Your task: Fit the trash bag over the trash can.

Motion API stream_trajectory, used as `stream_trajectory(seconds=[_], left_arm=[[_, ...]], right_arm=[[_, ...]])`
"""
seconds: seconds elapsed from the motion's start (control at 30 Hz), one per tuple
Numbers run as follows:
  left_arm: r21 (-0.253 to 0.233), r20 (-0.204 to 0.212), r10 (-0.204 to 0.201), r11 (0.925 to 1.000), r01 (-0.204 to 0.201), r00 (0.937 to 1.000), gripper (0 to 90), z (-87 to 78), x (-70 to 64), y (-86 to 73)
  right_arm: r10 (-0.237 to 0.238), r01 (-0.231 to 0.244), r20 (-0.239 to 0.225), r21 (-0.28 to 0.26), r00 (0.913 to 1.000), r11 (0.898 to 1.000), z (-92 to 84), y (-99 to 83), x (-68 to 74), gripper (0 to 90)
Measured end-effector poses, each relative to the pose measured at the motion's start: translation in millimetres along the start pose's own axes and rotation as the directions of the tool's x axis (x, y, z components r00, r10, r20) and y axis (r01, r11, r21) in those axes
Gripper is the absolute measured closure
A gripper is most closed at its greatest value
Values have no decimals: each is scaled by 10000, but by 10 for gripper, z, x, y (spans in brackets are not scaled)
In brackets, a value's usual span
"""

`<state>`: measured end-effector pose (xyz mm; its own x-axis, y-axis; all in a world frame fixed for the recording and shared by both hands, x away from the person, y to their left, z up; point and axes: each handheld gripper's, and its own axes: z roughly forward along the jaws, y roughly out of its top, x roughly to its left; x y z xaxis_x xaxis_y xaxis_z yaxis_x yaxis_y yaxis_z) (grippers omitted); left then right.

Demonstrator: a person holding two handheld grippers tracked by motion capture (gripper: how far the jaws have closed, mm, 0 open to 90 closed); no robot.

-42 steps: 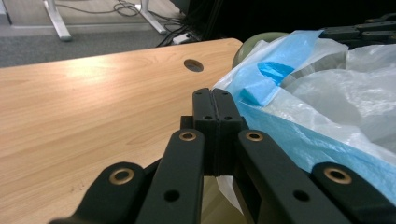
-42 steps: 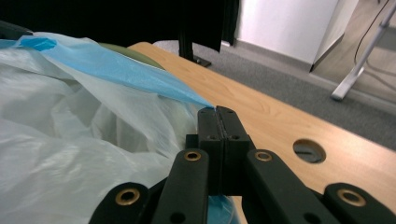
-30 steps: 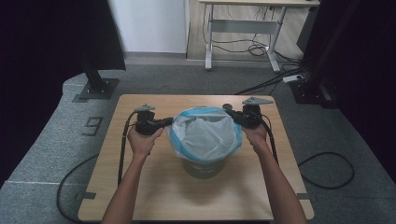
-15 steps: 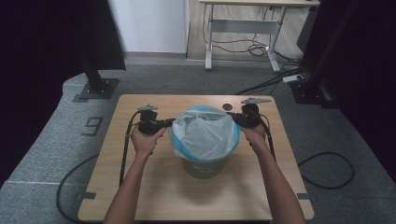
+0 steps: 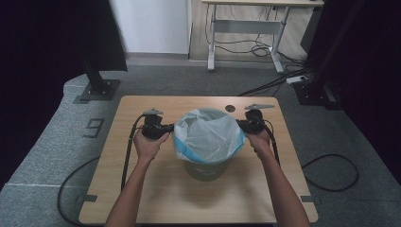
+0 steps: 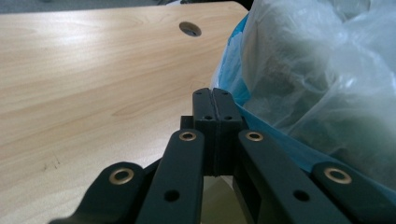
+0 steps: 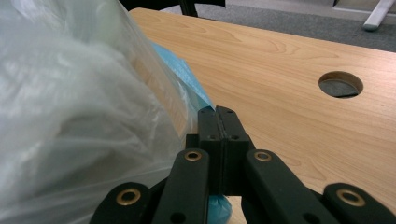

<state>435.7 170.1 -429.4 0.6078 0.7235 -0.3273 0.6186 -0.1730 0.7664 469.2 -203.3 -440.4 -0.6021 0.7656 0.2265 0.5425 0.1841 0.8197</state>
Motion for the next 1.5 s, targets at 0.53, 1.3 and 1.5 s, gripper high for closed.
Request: stream_trajectory(seconds=[0.53, 1.3, 1.5], left_arm=[[223, 202, -270, 9994, 265, 9994, 900, 40, 58, -161], [-118, 276, -33, 9999, 36, 9996, 900, -50, 28, -212], [-179, 338, -74, 9998, 80, 9994, 900, -67, 20, -195]], right_arm=[[5, -1, -89, 368, 10000, 9993, 74, -296, -38, 884], [679, -501, 784, -2101, 9946, 9764, -829, -400, -85, 583], [-179, 44, -541, -2403, 9984, 9707, -1149, -553, 164, 489]])
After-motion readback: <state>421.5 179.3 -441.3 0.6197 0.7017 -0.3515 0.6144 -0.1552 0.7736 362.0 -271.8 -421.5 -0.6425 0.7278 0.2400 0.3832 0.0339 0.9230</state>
